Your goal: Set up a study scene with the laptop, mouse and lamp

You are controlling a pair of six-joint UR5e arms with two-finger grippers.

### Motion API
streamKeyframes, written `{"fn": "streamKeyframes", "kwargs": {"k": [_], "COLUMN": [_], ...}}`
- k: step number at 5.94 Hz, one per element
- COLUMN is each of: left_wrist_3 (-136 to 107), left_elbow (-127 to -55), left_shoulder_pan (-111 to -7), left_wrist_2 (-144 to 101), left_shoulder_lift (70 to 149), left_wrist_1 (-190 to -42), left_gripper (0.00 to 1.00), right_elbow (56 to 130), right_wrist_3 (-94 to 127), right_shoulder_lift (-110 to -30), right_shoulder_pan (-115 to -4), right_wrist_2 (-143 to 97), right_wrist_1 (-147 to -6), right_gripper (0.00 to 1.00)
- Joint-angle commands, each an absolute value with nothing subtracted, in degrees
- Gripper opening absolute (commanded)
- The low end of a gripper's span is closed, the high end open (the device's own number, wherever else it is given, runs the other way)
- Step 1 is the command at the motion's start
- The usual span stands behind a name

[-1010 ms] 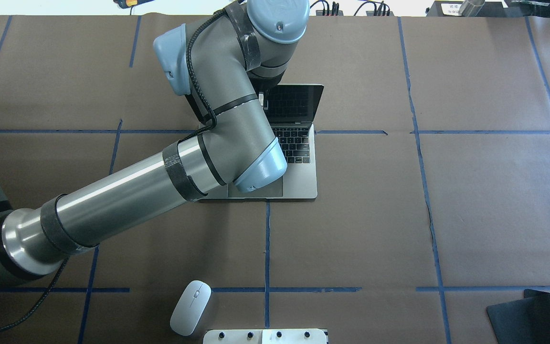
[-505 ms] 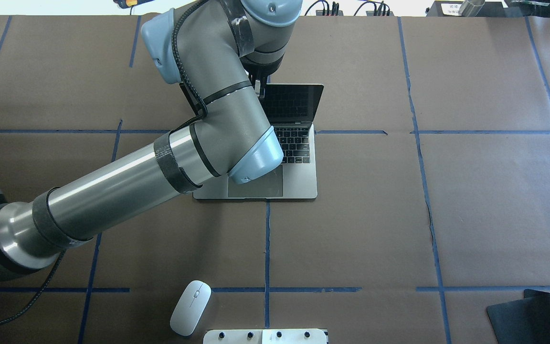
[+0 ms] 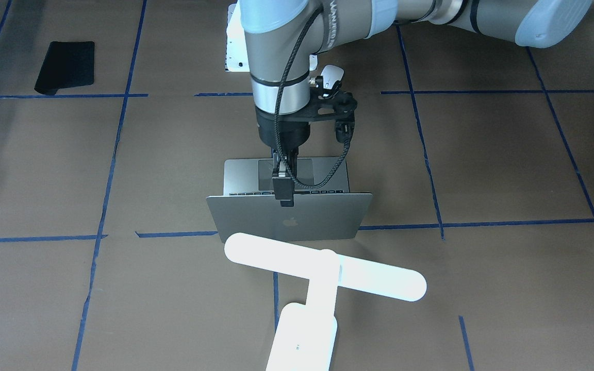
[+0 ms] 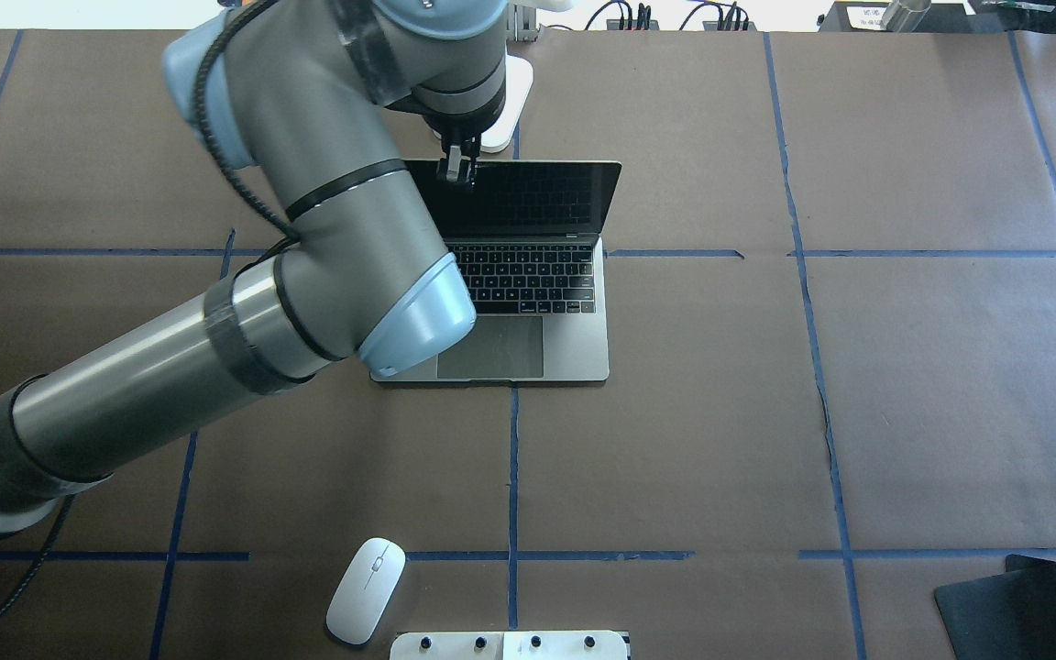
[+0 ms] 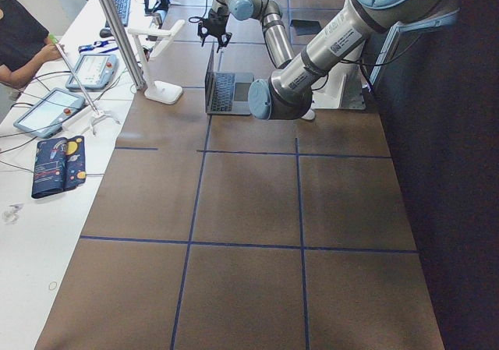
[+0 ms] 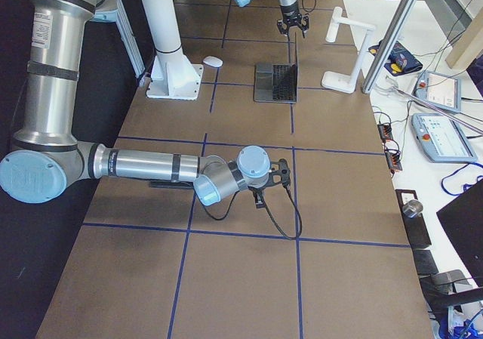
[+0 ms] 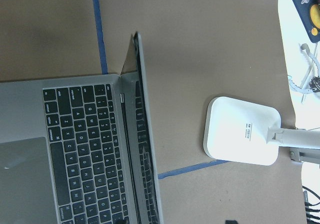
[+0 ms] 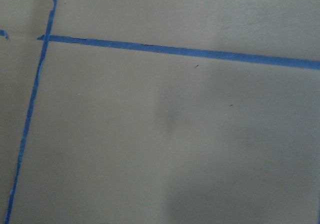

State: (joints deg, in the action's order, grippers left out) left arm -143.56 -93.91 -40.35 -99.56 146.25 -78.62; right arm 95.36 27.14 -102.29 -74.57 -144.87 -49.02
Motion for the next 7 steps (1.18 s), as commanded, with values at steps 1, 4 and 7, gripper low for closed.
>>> {"fn": "streamKeyframes", "kwargs": {"k": [1,4,7], "left_wrist_3": [-138.54,-132.20,-132.10], "left_elbow": [-102.26,-111.07,-111.18], "left_shoulder_pan": [-40.43,-39.82,-39.73], "left_wrist_2": [-101.69,-101.78,-101.60], "left_shoulder_lift": [139.95,132.47,131.57], "left_wrist_1": [-78.49,-78.66,-78.57], "left_gripper": [0.72,0.75,0.75], "right_elbow": [102.24,109.16,106.71], "right_wrist_3": [42.94,57.29,71.48], "right_shoulder_lift": [-111.56,-123.17,-125.51], "right_shoulder_pan": [-61.52,-42.78,-32.55], "right_wrist_2": [-135.61,-120.40,-118.74], "right_wrist_1": [-36.57,-32.04,-25.26], "right_gripper": [1.00,0.98,0.96]}}
